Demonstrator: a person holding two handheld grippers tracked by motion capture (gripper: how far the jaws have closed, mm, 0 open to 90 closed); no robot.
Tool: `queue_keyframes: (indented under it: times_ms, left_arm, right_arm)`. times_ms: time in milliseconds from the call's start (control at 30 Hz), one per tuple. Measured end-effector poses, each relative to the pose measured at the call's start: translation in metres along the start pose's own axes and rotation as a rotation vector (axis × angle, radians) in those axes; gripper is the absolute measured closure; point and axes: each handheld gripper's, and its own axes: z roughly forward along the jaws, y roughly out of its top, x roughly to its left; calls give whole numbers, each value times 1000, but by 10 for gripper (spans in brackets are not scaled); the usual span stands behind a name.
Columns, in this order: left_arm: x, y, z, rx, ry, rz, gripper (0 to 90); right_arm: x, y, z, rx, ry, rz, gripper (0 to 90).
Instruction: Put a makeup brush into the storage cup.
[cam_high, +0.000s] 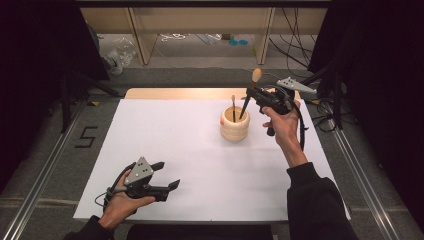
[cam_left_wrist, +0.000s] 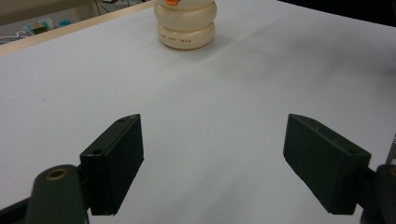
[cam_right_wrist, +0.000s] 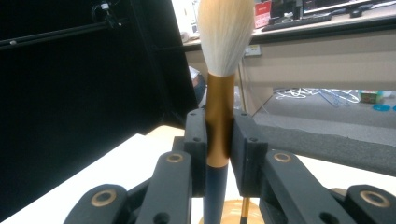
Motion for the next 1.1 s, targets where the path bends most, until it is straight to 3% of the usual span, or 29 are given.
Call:
queue_keyframes:
  times_ms: [967,1100]
  left_arm:
    - [0,0,0,-3,-9,-3,200]
    - [-1,0,0,-3,-6,-7,200]
  right_arm:
    - [-17,-15,30,40,-36,4,781]
    - [-17,-17,32,66,-41,4,781]
